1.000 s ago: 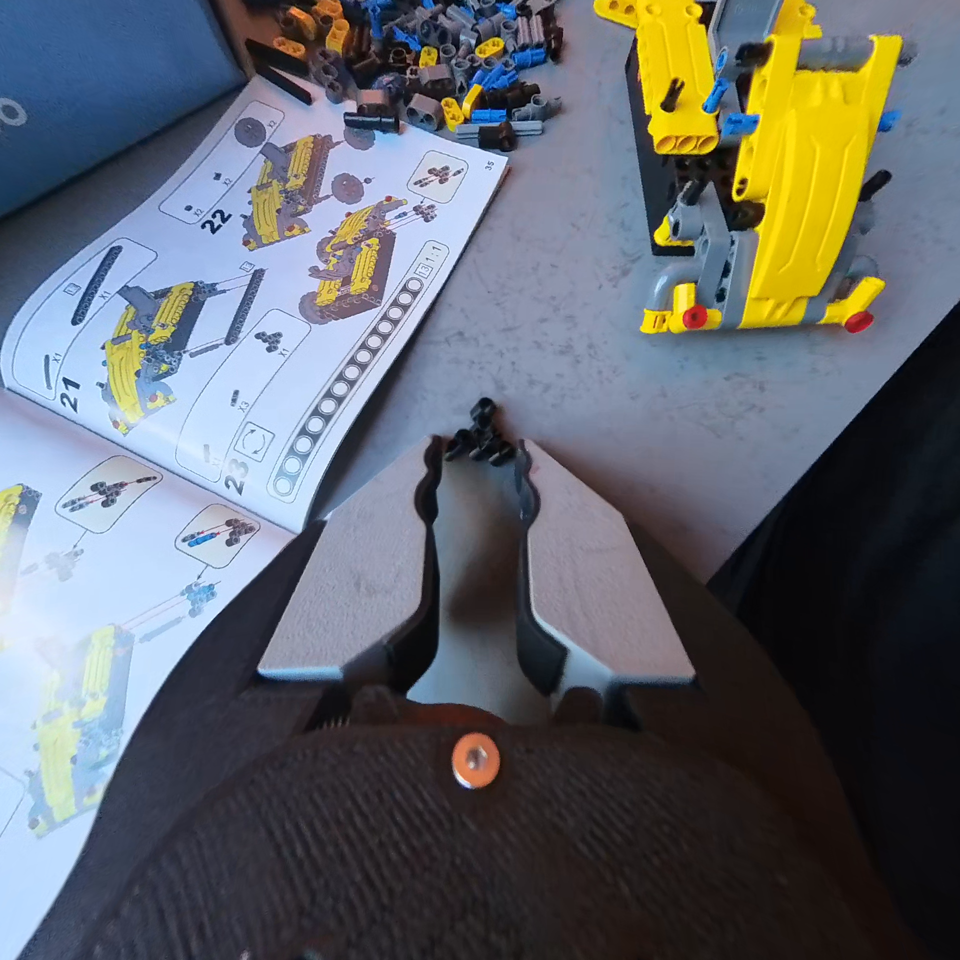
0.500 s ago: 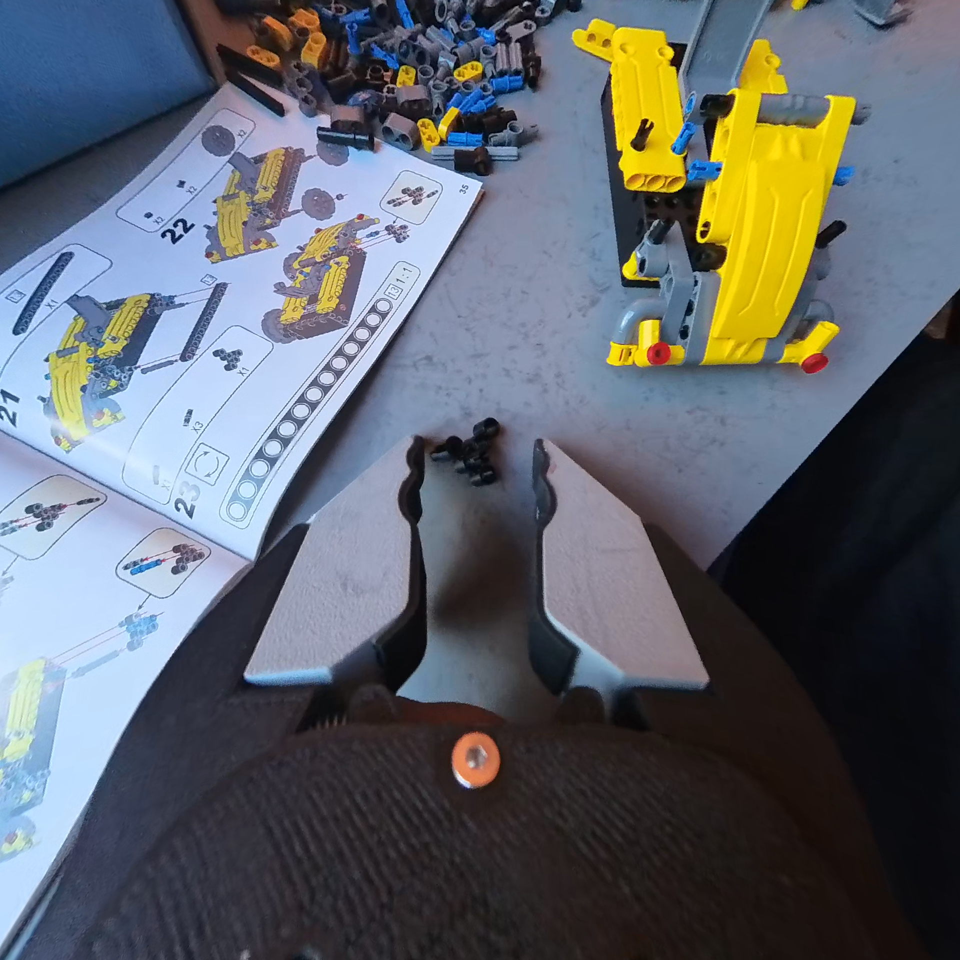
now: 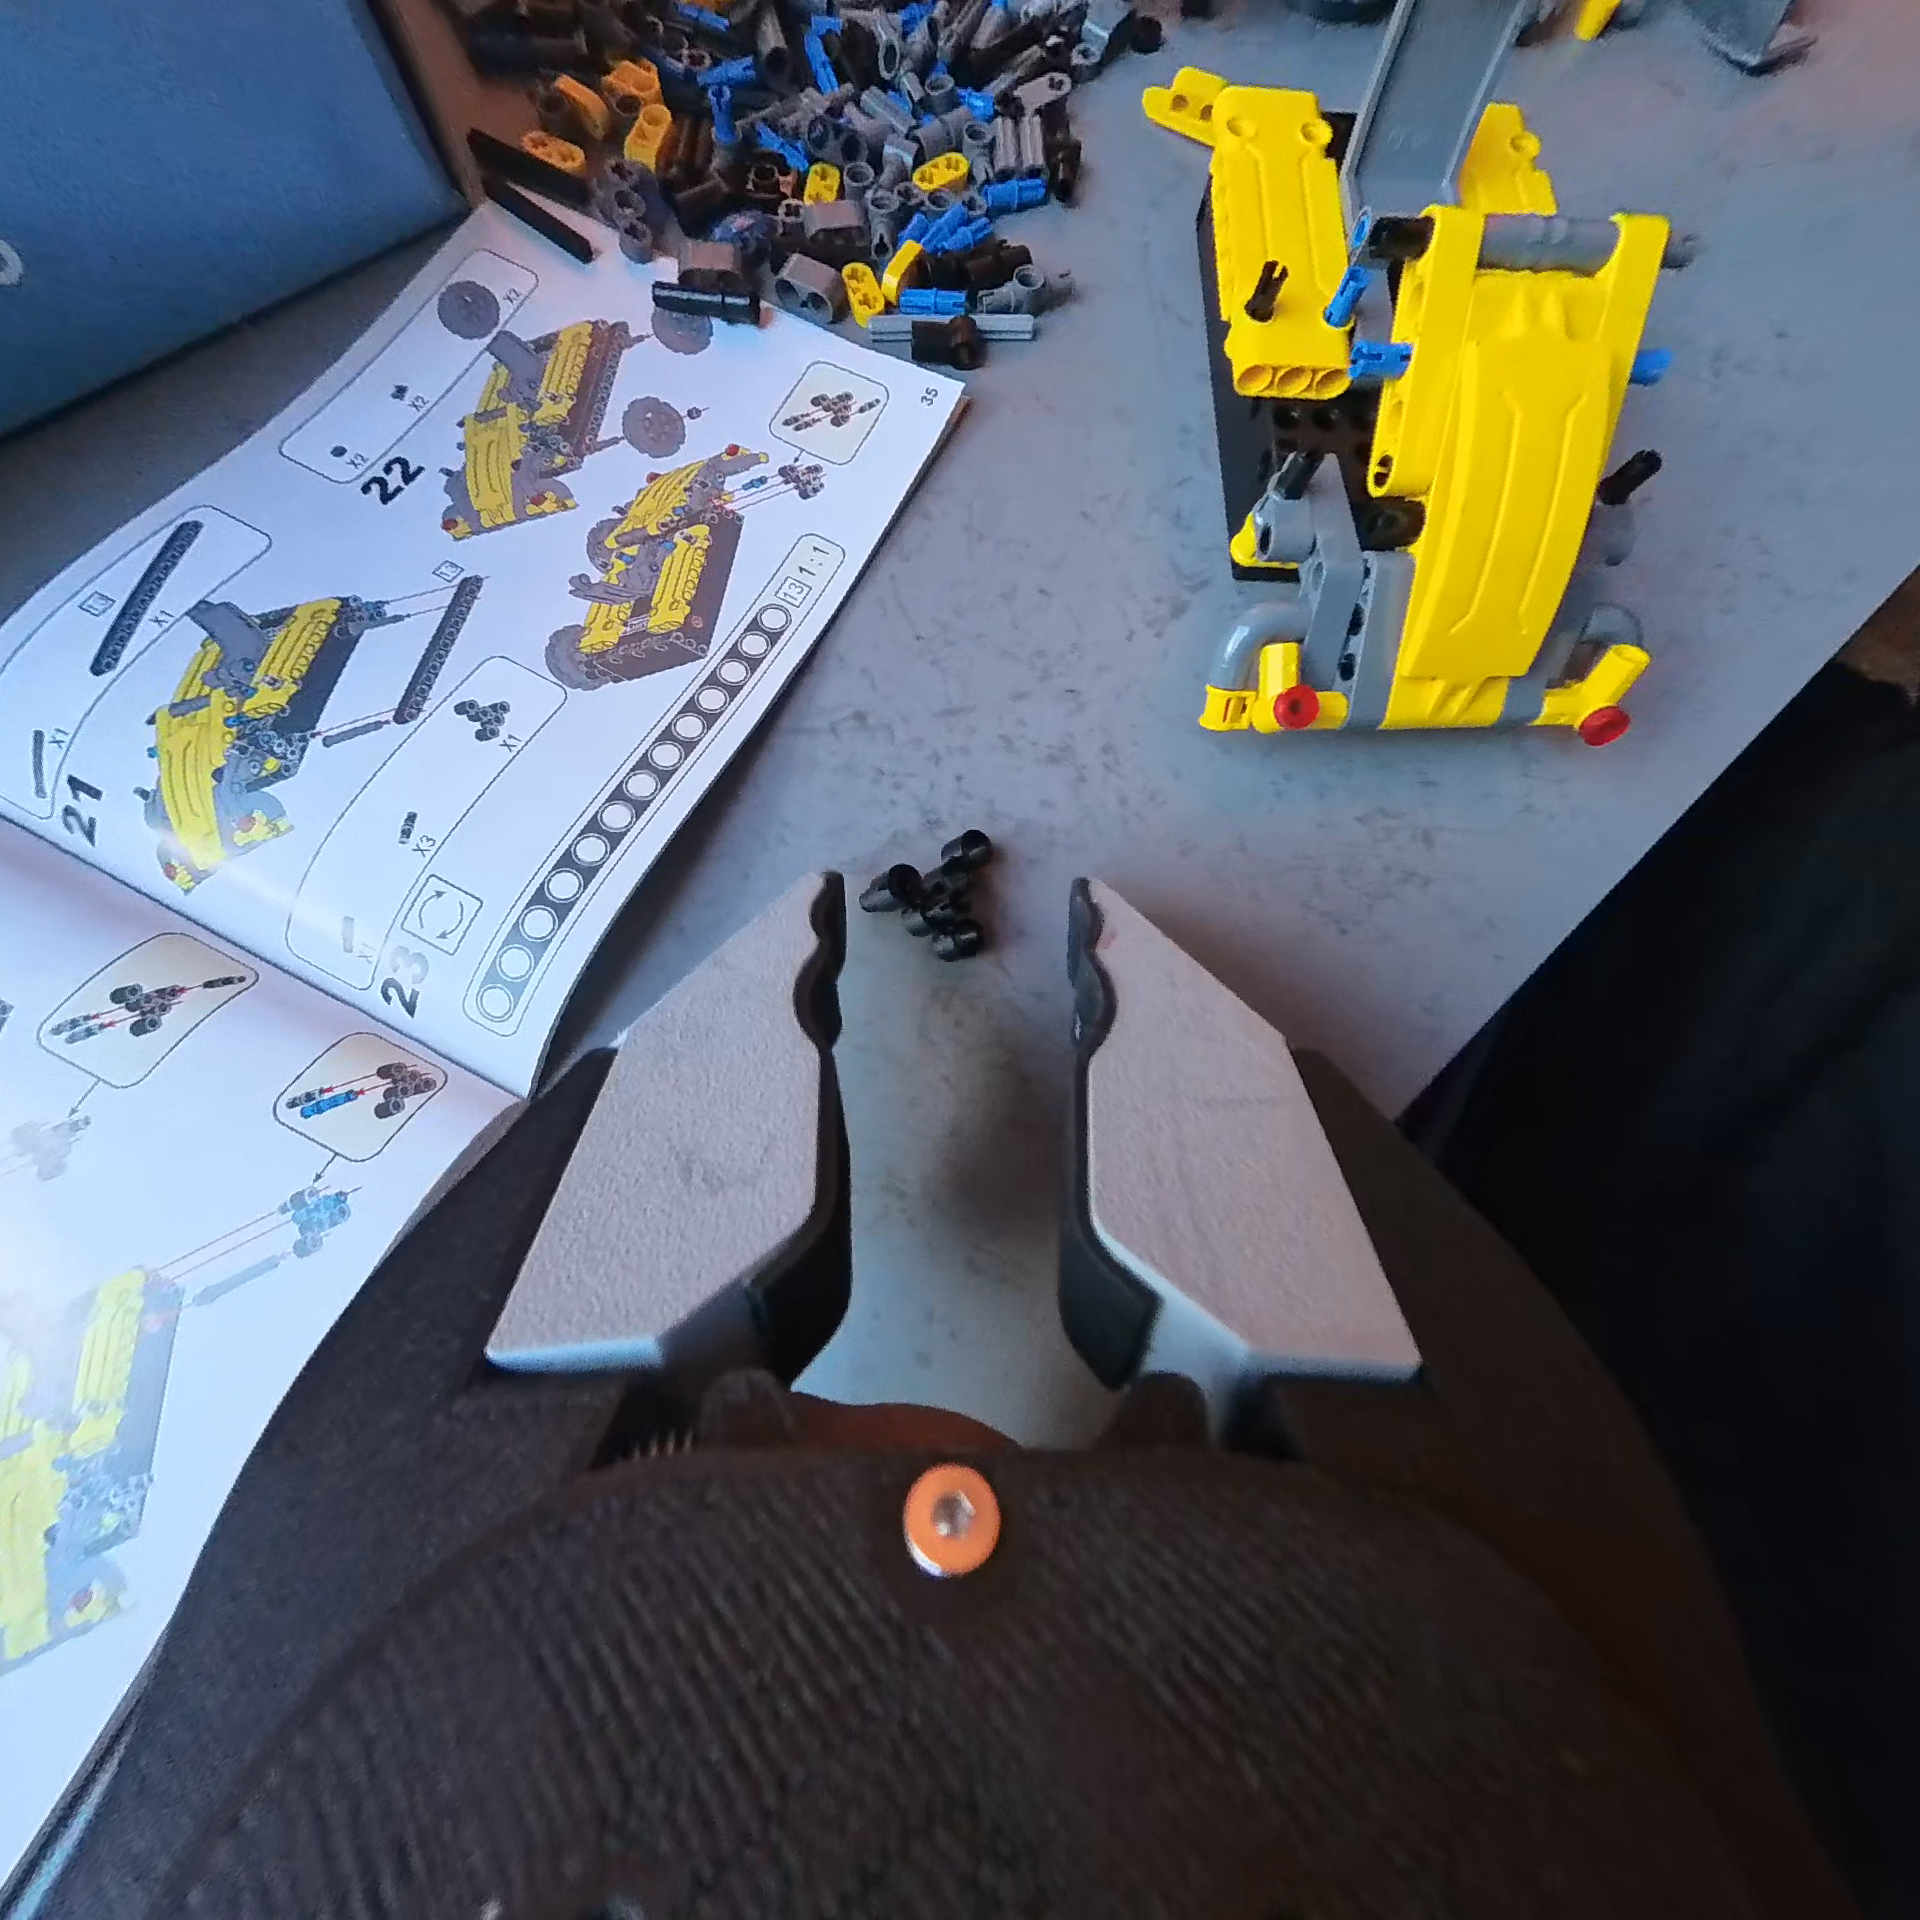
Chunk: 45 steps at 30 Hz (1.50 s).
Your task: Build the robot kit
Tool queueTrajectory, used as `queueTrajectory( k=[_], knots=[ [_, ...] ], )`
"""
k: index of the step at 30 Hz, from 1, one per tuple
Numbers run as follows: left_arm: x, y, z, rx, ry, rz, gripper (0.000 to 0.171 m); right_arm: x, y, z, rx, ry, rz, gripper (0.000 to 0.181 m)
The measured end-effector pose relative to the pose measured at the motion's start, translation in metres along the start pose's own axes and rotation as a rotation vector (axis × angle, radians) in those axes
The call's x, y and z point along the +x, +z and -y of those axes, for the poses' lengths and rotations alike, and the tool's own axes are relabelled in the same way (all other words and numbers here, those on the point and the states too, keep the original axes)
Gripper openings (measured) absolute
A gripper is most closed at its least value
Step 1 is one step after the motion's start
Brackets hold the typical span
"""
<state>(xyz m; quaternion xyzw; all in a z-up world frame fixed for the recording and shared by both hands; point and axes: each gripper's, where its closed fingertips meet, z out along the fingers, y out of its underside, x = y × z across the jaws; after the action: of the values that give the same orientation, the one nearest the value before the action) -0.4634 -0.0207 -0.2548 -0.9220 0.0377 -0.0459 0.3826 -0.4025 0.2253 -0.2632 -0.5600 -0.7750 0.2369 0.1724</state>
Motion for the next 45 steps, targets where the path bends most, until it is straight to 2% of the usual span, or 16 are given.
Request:
queueTrajectory(
  k=[8,14,19,25,33,38,45],
  knots=[
    [-0.004,0.000,-0.003,-0.023,-0.013,0.029,0.038,-0.002,0.001,0.001,0.011,0.003,-0.019,0.001],
    [0.000,-0.006,0.003,-0.008,-0.050,0.057,0.038,-0.013,-0.014,-0.001,0.052,-0.008,-0.050,0.000],
    [0.011,-0.012,0.004,-0.012,-0.041,0.072,0.037,-0.036,-0.038,-0.005,0.127,-0.008,-0.028,0.000],
    [0.021,-0.011,0.003,-0.019,-0.060,0.076,0.037,-0.065,-0.053,-0.032,0.187,0.051,0.018,0.000],
    [0.045,-0.010,0.035,0.017,0.045,0.084,0.036,-0.094,-0.051,-0.052,0.230,0.089,0.060,0.000],
    [0.049,-0.006,0.027,0.030,0.010,0.074,0.036,-0.087,-0.049,-0.054,0.214,0.082,0.011,0.001],
    [0.036,-0.012,0.015,0.061,-0.013,0.105,0.034,-0.041,-0.051,-0.019,0.218,0.085,-0.094,0.003]
  ],
)
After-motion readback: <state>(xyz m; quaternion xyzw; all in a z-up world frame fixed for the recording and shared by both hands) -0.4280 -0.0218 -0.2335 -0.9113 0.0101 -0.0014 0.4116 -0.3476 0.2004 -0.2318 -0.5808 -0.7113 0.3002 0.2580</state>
